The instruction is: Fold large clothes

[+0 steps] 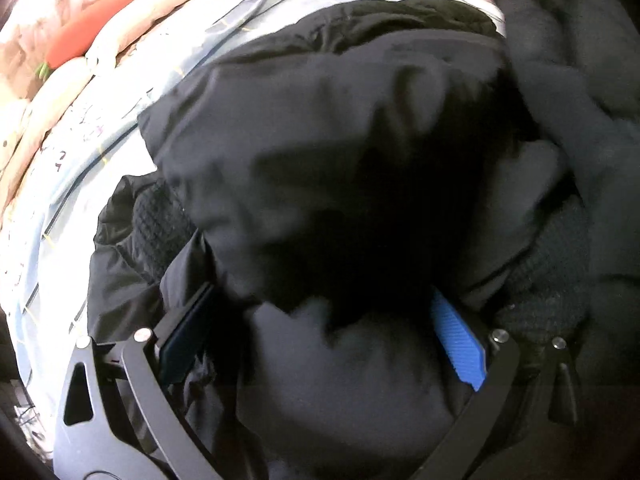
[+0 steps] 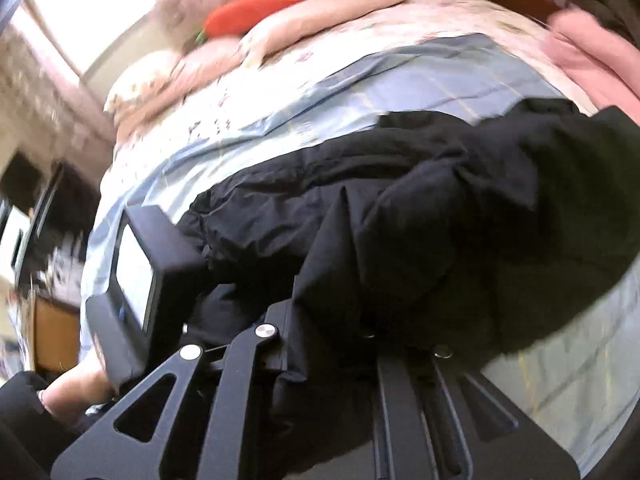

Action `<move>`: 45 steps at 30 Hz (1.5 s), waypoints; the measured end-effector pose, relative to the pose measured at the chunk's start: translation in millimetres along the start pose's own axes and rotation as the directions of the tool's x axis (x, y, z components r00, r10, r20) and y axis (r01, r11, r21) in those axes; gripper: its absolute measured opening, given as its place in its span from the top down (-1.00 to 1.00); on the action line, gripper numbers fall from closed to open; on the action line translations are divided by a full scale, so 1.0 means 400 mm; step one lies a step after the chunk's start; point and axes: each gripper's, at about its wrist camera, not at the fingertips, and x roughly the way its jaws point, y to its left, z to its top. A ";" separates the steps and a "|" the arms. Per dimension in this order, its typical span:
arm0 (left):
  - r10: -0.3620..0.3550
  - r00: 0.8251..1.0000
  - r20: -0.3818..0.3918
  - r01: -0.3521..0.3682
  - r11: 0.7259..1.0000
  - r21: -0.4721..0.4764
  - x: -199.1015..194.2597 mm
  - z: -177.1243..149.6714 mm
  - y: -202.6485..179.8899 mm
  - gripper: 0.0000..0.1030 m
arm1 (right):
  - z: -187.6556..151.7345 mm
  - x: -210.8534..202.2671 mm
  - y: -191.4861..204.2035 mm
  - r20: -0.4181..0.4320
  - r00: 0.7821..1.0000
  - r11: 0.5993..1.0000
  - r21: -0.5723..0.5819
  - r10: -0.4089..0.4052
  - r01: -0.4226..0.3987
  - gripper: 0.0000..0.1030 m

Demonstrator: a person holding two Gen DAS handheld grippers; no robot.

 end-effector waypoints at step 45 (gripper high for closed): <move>0.245 0.957 0.156 -0.154 0.883 -0.443 -0.264 0.108 0.149 -0.96 | -0.370 -0.108 -0.236 0.044 0.978 0.930 0.305 0.202 -0.206 0.78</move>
